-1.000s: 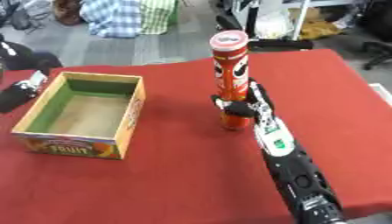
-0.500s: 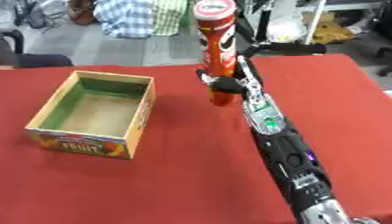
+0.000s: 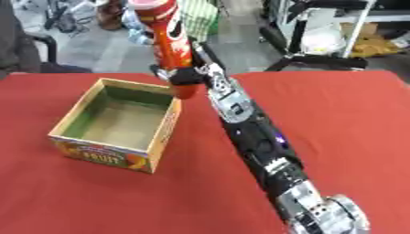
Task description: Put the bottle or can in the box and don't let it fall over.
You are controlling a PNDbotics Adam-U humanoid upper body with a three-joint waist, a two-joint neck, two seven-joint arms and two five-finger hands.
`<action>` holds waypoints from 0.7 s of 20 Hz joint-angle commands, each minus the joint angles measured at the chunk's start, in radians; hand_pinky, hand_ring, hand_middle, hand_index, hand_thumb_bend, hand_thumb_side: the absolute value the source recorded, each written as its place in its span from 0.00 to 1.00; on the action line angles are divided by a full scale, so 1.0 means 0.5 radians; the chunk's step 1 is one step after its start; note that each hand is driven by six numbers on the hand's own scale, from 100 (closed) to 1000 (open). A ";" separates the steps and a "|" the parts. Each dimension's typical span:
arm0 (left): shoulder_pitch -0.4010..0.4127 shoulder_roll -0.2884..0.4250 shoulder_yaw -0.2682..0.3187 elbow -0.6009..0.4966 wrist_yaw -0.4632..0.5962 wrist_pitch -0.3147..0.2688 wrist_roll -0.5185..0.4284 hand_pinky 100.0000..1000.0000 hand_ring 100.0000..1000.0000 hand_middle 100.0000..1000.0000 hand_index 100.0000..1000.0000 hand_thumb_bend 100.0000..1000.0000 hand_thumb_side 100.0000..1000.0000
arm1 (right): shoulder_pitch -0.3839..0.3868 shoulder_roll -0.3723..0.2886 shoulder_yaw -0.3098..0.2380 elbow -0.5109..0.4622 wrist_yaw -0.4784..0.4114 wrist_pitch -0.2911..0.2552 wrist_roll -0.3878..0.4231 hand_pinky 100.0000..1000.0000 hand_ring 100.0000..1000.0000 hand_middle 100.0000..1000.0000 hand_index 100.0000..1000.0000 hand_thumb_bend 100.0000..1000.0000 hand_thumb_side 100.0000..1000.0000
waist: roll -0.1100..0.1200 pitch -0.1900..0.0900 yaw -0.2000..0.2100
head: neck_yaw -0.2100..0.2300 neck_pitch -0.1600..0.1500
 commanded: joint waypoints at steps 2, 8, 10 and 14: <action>-0.029 0.006 0.027 -0.046 0.005 0.005 0.003 0.77 0.59 0.63 0.66 0.23 0.73 | -0.065 0.047 0.007 0.129 0.262 -0.069 0.144 0.83 0.70 0.52 0.62 0.00 0.29 | -0.010 0.008 0.020 | -0.058 -0.042; -0.024 0.009 0.031 -0.040 -0.007 0.016 0.004 0.77 0.59 0.63 0.66 0.22 0.74 | -0.008 -0.182 0.065 0.098 0.690 -0.181 0.194 0.95 0.92 0.94 1.00 0.42 0.53 | -0.031 -0.002 0.015 | -0.064 -0.042; -0.020 0.009 0.030 -0.032 -0.016 0.018 0.001 0.77 0.59 0.63 0.66 0.22 0.74 | 0.015 -0.248 0.075 0.053 0.751 -0.180 0.164 0.95 0.93 0.96 1.00 0.46 0.54 | -0.036 -0.008 0.010 | -0.061 -0.042; -0.015 0.008 0.028 -0.021 -0.026 0.017 -0.006 0.77 0.59 0.63 0.66 0.22 0.74 | 0.034 -0.304 0.098 -0.034 0.811 -0.190 0.123 0.96 0.93 0.97 1.00 0.50 0.56 | -0.039 -0.018 0.001 | -0.062 -0.043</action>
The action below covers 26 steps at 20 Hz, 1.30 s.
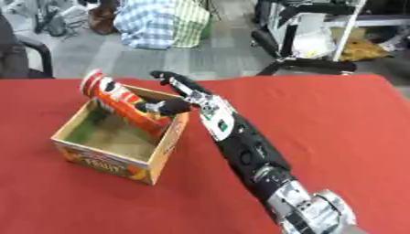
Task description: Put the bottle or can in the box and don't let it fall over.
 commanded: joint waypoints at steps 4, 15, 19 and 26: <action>-0.010 0.024 0.018 -0.012 -0.020 0.003 -0.004 0.77 0.59 0.63 0.66 0.22 0.74 | -0.022 -0.104 0.008 -0.190 -0.054 -0.017 -0.009 0.96 0.93 0.96 1.00 0.46 0.55 | -0.025 -0.032 -0.030 | 0.017 -0.011; 0.109 0.094 0.081 -0.009 -0.052 0.029 0.044 0.77 0.59 0.62 0.66 0.22 0.75 | 0.621 -0.500 -0.048 -1.298 -0.979 0.061 0.190 0.95 0.92 0.96 1.00 0.45 0.35 | -0.106 -0.083 -0.340 | 0.225 0.043; 0.159 0.107 0.095 -0.012 -0.079 0.042 0.054 0.77 0.59 0.63 0.66 0.21 0.76 | 1.015 -0.510 -0.224 -1.639 -0.909 0.102 0.122 0.95 0.92 0.97 1.00 0.43 0.29 | -0.138 -0.092 -0.488 | 0.306 0.077; 0.192 0.065 0.053 -0.008 -0.127 0.032 0.007 0.77 0.59 0.63 0.66 0.22 0.76 | 1.452 -0.297 -0.443 -1.812 -0.652 0.213 -0.164 0.93 0.91 0.96 1.00 0.40 0.32 | -0.129 -0.084 -0.618 | 0.365 0.114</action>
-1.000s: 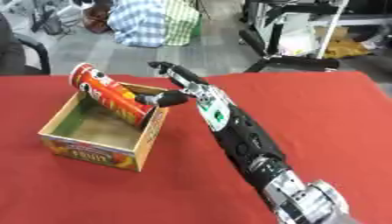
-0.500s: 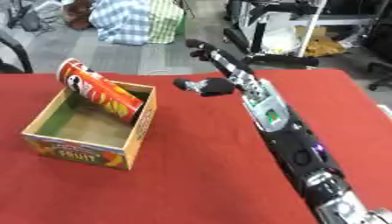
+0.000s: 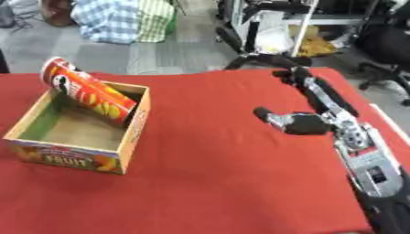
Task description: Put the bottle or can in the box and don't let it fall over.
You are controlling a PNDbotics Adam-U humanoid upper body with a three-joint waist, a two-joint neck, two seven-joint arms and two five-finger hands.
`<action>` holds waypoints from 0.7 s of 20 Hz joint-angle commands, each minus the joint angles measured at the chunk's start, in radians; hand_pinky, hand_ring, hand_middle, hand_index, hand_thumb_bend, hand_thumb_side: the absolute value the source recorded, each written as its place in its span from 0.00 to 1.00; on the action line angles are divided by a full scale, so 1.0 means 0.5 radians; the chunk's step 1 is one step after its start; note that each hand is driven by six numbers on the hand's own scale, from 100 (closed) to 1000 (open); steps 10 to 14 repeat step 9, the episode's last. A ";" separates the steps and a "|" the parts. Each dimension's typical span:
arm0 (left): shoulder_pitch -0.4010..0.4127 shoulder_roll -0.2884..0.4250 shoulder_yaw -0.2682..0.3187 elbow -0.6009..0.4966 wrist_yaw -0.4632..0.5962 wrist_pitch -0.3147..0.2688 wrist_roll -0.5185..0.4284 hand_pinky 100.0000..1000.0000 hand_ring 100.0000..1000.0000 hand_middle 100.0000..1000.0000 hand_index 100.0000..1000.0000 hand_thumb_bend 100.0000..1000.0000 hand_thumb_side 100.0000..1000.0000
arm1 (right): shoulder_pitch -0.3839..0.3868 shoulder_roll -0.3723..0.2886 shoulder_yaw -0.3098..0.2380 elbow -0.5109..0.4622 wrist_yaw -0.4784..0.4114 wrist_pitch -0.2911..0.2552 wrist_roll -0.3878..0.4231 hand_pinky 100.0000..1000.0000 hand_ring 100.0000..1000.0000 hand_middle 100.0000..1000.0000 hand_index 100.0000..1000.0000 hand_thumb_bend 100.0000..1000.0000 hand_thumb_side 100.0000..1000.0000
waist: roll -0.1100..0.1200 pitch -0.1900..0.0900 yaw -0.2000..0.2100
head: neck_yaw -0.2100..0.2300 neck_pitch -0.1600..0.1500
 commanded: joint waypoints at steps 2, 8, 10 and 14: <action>0.005 -0.002 -0.020 -0.021 -0.035 -0.011 -0.032 0.77 0.59 0.63 0.66 0.22 0.76 | 0.083 0.106 -0.102 -0.117 0.118 0.057 -0.152 0.93 0.90 0.95 1.00 0.40 0.32 | 0.011 -0.060 -0.011 | 0.025 0.032; 0.048 -0.032 -0.038 -0.023 -0.053 -0.032 -0.067 0.77 0.59 0.63 0.66 0.24 0.77 | 0.170 0.283 -0.094 -0.158 0.163 0.100 -0.239 0.91 0.89 0.94 1.00 0.35 0.35 | 0.049 -0.068 -0.029 | 0.064 0.059; 0.054 -0.035 -0.045 -0.028 -0.062 -0.040 -0.078 0.77 0.59 0.63 0.66 0.24 0.77 | 0.181 0.295 -0.084 -0.164 0.164 0.100 -0.241 0.91 0.89 0.94 1.00 0.35 0.36 | 0.054 -0.069 -0.034 | 0.062 0.060; 0.054 -0.035 -0.045 -0.028 -0.062 -0.040 -0.078 0.77 0.59 0.63 0.66 0.24 0.77 | 0.181 0.295 -0.084 -0.164 0.164 0.100 -0.241 0.91 0.89 0.94 1.00 0.35 0.36 | 0.054 -0.069 -0.034 | 0.062 0.060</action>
